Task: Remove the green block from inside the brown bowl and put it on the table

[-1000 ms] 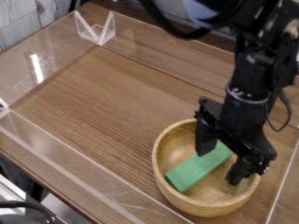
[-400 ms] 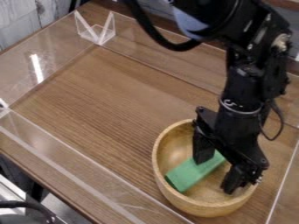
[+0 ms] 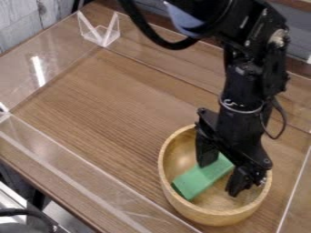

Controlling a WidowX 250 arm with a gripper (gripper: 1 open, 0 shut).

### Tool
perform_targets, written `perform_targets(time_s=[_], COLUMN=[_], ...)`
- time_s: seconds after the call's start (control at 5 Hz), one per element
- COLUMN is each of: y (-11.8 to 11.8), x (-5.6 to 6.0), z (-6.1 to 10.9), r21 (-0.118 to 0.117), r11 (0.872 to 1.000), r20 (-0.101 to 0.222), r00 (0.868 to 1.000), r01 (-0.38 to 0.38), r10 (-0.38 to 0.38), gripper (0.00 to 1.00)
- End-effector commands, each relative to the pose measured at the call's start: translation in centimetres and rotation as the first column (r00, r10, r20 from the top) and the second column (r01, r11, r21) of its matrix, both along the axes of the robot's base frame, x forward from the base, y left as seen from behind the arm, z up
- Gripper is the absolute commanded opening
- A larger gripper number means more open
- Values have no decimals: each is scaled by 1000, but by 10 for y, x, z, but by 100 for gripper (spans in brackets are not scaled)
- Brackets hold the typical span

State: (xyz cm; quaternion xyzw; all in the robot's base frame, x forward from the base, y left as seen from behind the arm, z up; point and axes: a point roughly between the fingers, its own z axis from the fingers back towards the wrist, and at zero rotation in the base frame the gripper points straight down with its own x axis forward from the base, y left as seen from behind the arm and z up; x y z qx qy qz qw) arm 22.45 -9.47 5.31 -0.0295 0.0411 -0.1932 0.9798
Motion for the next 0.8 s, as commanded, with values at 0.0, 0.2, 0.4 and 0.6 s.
perform_targets(time_s=[0.0, 0.2, 0.4, 0.6], y=[1, 2, 2, 3], x=[7, 8, 8, 9], z=[14, 13, 12, 11], r21=[-36, -48, -59, -68], r11=[999, 999, 998, 997], r20=[61, 60, 59, 57], r00=[998, 998, 998, 998], r01=[-6, -12, -16, -21], r10=[8, 15, 20, 25], gripper=[100, 100, 100, 100])
